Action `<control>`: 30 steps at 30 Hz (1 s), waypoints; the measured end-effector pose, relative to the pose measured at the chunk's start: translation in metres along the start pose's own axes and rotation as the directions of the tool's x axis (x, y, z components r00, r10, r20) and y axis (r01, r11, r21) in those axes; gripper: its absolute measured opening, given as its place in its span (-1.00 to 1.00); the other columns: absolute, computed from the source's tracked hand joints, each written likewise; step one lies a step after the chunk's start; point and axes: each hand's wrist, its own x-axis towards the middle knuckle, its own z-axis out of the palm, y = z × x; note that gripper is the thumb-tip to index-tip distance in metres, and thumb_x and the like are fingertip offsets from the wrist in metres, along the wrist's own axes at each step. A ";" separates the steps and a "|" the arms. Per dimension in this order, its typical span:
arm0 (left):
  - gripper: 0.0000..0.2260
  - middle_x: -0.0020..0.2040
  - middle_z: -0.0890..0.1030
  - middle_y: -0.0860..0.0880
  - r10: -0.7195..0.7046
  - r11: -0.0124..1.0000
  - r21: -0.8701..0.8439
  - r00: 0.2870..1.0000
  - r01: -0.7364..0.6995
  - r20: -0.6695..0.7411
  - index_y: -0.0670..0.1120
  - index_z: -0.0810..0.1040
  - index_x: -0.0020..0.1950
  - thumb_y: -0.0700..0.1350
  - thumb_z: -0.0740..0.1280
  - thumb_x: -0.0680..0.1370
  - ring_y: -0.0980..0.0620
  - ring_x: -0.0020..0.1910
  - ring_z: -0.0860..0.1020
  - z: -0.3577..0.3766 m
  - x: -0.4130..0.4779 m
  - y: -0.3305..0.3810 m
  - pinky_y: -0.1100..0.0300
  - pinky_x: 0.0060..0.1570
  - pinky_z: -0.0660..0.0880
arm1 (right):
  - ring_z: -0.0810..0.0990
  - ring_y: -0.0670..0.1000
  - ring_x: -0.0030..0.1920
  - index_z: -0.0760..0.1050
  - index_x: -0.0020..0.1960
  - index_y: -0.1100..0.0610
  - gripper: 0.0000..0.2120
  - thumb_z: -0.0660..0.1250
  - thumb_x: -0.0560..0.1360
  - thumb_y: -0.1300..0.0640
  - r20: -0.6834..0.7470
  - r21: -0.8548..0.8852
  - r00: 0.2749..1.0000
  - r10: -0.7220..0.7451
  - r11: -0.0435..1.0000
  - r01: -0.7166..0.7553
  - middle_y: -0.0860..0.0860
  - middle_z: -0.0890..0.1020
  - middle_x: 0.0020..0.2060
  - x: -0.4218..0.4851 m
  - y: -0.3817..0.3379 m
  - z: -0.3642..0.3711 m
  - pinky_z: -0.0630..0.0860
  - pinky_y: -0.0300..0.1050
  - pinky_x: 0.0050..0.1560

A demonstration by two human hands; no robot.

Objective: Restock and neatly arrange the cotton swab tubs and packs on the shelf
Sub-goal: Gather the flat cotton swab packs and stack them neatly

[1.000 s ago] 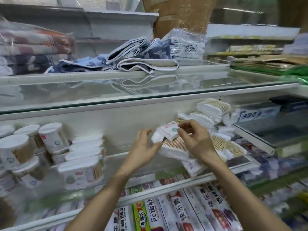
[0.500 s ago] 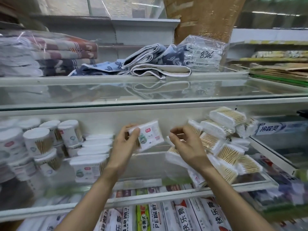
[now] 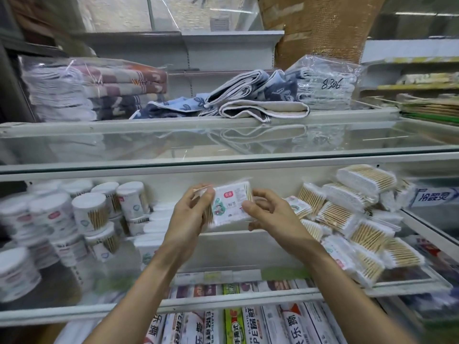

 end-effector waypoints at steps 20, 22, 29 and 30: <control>-0.79 -0.32 0.65 -0.04 0.333 0.644 0.760 0.927 -0.092 -0.170 -0.16 0.63 -0.20 -0.09 0.37 0.58 -0.05 -0.27 0.62 -0.078 0.036 0.046 0.09 -0.29 0.53 | 0.70 -0.03 -0.03 0.65 0.04 0.09 -0.82 0.49 0.48 0.05 -0.127 -0.280 0.988 -0.091 0.959 0.052 -0.04 0.74 -0.09 0.094 0.011 0.097 0.63 0.02 0.09; -0.70 -0.44 0.54 0.06 0.322 0.582 0.808 0.938 -0.092 -0.125 -0.07 0.54 -0.33 -0.12 0.32 0.61 0.06 -0.40 0.52 -0.080 0.037 0.048 0.17 -0.38 0.39 | 0.69 -0.02 -0.07 0.65 -0.03 0.09 -0.87 0.47 0.50 0.04 -0.138 -0.349 0.986 -0.095 0.936 0.042 -0.03 0.73 -0.12 0.103 0.013 0.106 0.62 -0.07 0.01; -0.90 0.01 0.63 -0.12 0.299 0.572 0.814 0.950 -0.102 -0.091 -0.19 0.53 0.05 -0.17 0.27 0.64 -0.03 -0.02 0.58 -0.099 0.042 0.031 0.17 -0.06 0.42 | 0.67 -0.05 -0.20 0.64 -0.10 0.15 -0.82 0.47 0.50 0.03 -0.115 -0.505 0.982 -0.152 0.860 0.074 0.01 0.73 -0.16 0.112 0.025 0.128 0.54 -0.28 -0.22; -0.90 0.05 0.63 -0.14 0.300 0.569 0.816 0.950 -0.104 -0.089 -0.19 0.50 0.09 -0.18 0.26 0.64 -0.05 0.02 0.58 -0.101 0.042 0.029 0.17 -0.04 0.43 | 0.68 -0.02 -0.18 0.62 -0.09 0.16 -0.80 0.48 0.49 0.01 -0.112 -0.520 0.984 -0.140 0.852 0.062 0.02 0.72 -0.18 0.113 0.028 0.129 0.58 -0.18 -0.18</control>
